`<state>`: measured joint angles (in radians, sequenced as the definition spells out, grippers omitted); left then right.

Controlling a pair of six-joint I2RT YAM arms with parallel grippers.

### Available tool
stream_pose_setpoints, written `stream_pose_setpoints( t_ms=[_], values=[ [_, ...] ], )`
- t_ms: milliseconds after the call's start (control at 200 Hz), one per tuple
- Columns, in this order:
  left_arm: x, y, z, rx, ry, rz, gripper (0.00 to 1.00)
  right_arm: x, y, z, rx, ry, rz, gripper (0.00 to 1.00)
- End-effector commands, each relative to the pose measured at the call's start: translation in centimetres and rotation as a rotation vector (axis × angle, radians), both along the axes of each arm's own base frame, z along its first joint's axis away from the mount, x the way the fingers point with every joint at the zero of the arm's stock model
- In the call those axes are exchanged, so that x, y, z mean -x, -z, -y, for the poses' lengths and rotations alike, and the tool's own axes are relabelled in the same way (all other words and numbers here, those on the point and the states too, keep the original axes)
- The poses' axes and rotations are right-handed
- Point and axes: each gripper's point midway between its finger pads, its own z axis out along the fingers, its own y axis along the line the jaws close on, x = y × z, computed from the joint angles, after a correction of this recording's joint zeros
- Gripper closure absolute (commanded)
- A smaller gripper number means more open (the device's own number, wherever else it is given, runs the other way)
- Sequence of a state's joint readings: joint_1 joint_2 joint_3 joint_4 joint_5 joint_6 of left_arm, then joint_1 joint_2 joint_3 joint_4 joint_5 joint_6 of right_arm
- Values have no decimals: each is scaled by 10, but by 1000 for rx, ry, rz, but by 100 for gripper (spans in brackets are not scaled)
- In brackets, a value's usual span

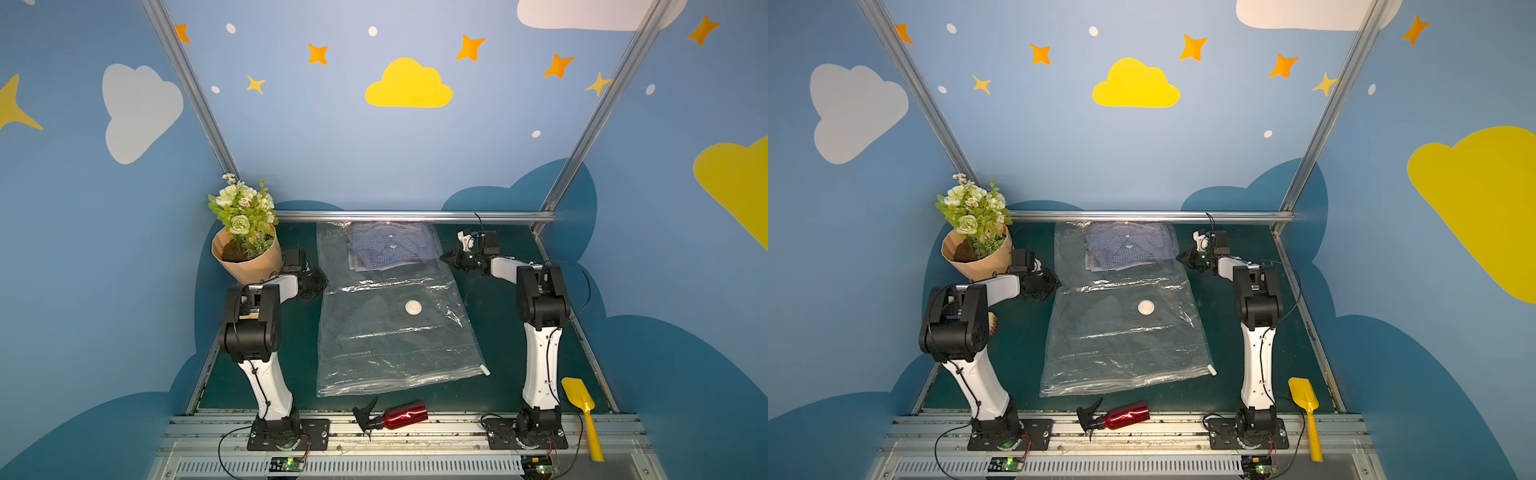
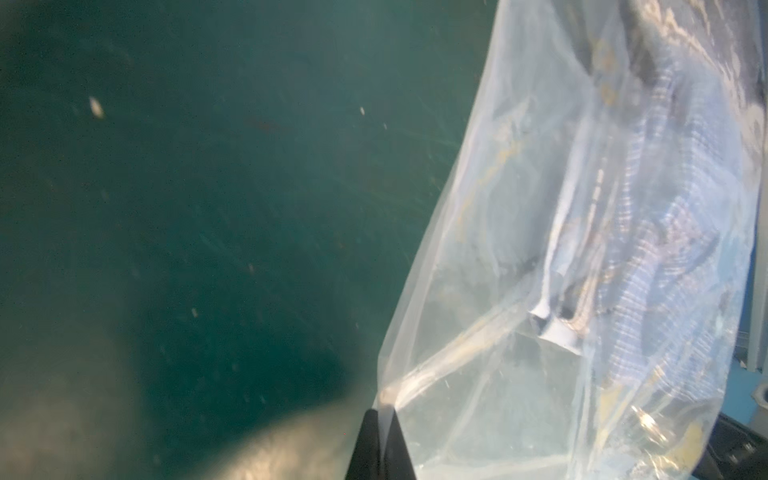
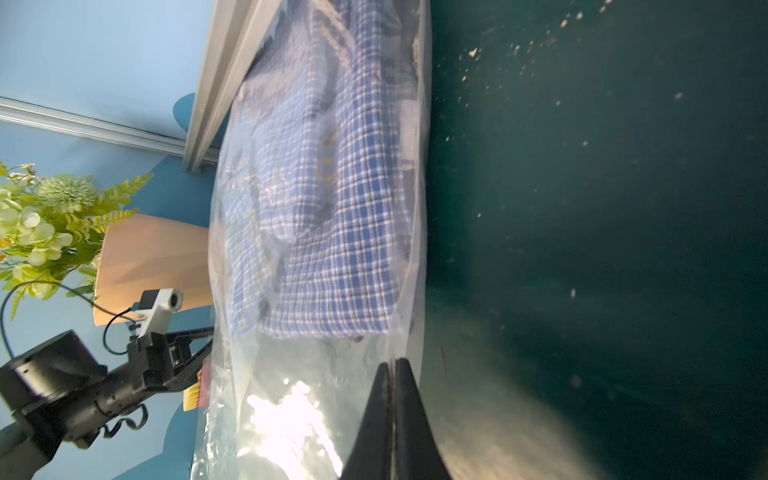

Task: Take the shirt out of the vacuum bag
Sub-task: Adjust the shirt at the center of the board.

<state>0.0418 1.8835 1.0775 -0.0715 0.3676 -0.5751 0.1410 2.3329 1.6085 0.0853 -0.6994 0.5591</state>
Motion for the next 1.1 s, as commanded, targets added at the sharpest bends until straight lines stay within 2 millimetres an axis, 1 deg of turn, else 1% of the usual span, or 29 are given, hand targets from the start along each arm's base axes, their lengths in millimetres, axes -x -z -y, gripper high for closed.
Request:
stream_pose_setpoints(
  t_ms=[0, 115, 220, 295, 401, 511, 606, 681, 706, 726, 751, 771, 806, 831, 861, 926, 946, 991, 1036, 1046, 1061, 1071, 1081, 1091],
  values=[
    [2, -16, 15, 12, 0, 39, 96, -11, -2, -2, 5, 5, -7, 100],
    [5, -25, 29, 21, 12, 59, 97, -22, -4, 0, 30, -1, -11, 100],
    [10, -32, 44, 39, 24, 76, 97, -37, -8, 1, 43, -4, 7, 100],
    [15, -33, 54, 43, 36, 80, 97, -50, -3, 4, 37, 20, 4, 100],
    [23, -32, 65, 51, 39, 71, 96, -67, -7, 5, 0, 54, 20, 100],
    [34, -35, 79, 51, 41, 78, 97, -78, -17, 10, 47, 56, 37, 100],
    [45, -34, 89, 65, 24, 81, 97, -82, -28, 14, 65, 58, 53, 100],
    [52, -35, 98, 69, 11, 88, 96, -84, -38, 26, 88, 78, 68, 100],
    [53, -36, 99, 65, 5, 93, 95, -84, -42, 31, 94, 85, 71, 100],
    [54, -37, 101, 65, 5, 96, 94, -84, -46, 36, 98, 93, 74, 95],
    [54, -39, 103, 70, 5, 99, 91, -84, -52, 41, 100, 98, 79, 87],
    [54, -41, 104, 72, 6, 104, 86, -83, -58, 44, 100, 100, 82, 81],
    [51, -44, 99, 54, -18, 120, 71, -81, -68, 49, 102, 102, 93, 71],
    [48, -47, 98, 54, -20, 130, 58, -78, -77, 52, 107, 101, 103, 65],
    [45, -52, 96, 50, -23, 142, 44, -74, -88, 55, 119, 101, 119, 62],
    [38, -62, 92, 35, -21, 169, 24, -61, -108, 61, 164, 107, 148, 60],
    [36, -65, 89, 27, -25, 174, 21, -56, -112, 64, 178, 112, 149, 60],
    [31, -69, 79, 9, -49, 183, 18, -45, -124, 72, 211, 131, 157, 59],
    [24, -72, 70, 3, -63, 194, 18, -32, -137, 80, 227, 151, 155, 58],
    [22, -73, 68, 2, -65, 197, 18, -27, -136, 81, 229, 154, 148, 58],
    [20, -74, 65, 2, -69, 199, 18, -23, -143, 84, 227, 163, 154, 58],
    [18, -74, 62, 2, -74, 199, 18, -19, -141, 85, 227, 168, 145, 58],
    [17, -74, 59, 0, -77, 201, 18, -16, -146, 86, 225, 172, 150, 58],
    [15, -75, 57, 0, -80, 203, 18, -10, -144, 86, 224, 174, 140, 57]
  ],
)
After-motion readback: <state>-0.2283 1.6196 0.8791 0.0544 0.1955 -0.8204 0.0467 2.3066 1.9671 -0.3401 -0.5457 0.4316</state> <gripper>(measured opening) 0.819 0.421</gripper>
